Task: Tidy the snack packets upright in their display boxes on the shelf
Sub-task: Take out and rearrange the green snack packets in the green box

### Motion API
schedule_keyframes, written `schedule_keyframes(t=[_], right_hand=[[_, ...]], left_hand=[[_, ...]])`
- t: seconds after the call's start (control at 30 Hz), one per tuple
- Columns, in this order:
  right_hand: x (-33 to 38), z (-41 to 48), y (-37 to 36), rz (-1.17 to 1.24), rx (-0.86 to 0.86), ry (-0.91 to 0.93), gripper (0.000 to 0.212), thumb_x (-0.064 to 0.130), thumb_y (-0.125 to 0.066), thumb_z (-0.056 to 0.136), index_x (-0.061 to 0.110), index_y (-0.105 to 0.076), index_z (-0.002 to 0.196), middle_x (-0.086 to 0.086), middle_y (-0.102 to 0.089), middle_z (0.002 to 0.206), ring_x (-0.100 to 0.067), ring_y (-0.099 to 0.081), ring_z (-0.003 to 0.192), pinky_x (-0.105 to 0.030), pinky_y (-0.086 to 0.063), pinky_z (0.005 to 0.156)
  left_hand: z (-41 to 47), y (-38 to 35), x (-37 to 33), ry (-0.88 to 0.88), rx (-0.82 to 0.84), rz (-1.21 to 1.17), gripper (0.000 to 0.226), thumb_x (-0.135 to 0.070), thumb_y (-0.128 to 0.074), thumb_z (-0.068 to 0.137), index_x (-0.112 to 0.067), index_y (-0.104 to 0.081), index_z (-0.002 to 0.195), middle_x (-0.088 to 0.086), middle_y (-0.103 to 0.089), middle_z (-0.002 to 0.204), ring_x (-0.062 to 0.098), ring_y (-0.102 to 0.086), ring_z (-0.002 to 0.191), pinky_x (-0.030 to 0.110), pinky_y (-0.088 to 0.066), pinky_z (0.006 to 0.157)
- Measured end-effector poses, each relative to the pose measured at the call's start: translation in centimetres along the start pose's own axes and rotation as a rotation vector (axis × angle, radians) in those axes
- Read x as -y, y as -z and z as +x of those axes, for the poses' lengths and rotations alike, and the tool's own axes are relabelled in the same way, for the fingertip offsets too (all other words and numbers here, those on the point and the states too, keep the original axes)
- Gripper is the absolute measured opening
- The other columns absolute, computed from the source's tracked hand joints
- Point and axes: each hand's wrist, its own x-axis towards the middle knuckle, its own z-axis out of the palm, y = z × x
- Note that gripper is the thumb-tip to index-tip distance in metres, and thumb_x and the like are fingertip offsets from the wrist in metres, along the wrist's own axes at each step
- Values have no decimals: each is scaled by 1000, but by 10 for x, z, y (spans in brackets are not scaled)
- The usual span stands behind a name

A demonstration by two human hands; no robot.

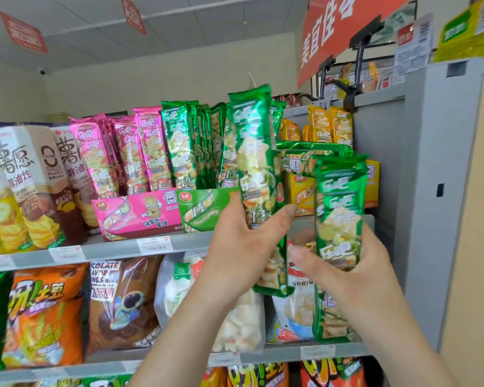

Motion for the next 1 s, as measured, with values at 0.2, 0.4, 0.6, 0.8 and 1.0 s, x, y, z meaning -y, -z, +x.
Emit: schedule_keyframes(t=[0.2, 0.4, 0.6, 0.8, 1.0], right_hand=[[10, 20, -1, -21, -93, 36, 59, 37, -86, 59, 25, -63, 113, 7, -75, 102, -11, -72, 94, -33, -59, 80], [14, 35, -6, 101, -210, 128, 47, 17, -90, 61, 23, -65, 100, 7, -77, 91, -11, -74, 82, -25, -58, 68], [17, 46, -10, 153, -270, 142, 42, 13, -87, 67, 23, -63, 101, 9, -76, 92, -10, -74, 85, -20, -56, 68], [13, 51, -16, 193, -278, 90, 35, 10, -82, 74, 22, -63, 101, 17, -76, 89, -1, -72, 83, -11, -52, 66], [10, 57, -24, 250, -201, -24, 52, 28, -81, 70, 20, -61, 117, 5, -73, 111, -14, -69, 104, -44, -53, 95]], left_hand=[[-17, -11, 12, -25, 83, 251, 58, -36, -68, 84, -45, -43, 135, -40, -50, 72, -30, -48, 69, 2, -41, 66], [-30, -1, 21, -22, 168, 198, 75, -31, -77, 79, -86, -29, 98, -30, -60, 68, -8, -56, 61, 9, -46, 52], [-43, 6, 25, -54, 223, 85, 76, -40, -75, 79, -68, -28, 132, -36, -59, 118, -11, -59, 105, 12, -48, 86], [-51, 18, 25, -111, 255, -12, 84, -33, -75, 81, -61, -22, 139, -39, -47, 133, -3, -57, 117, 33, -51, 95], [-48, 41, 15, -194, 0, -254, 58, -45, -87, 62, -41, -67, 116, -1, -74, 107, 29, -71, 91, 35, -59, 76]])
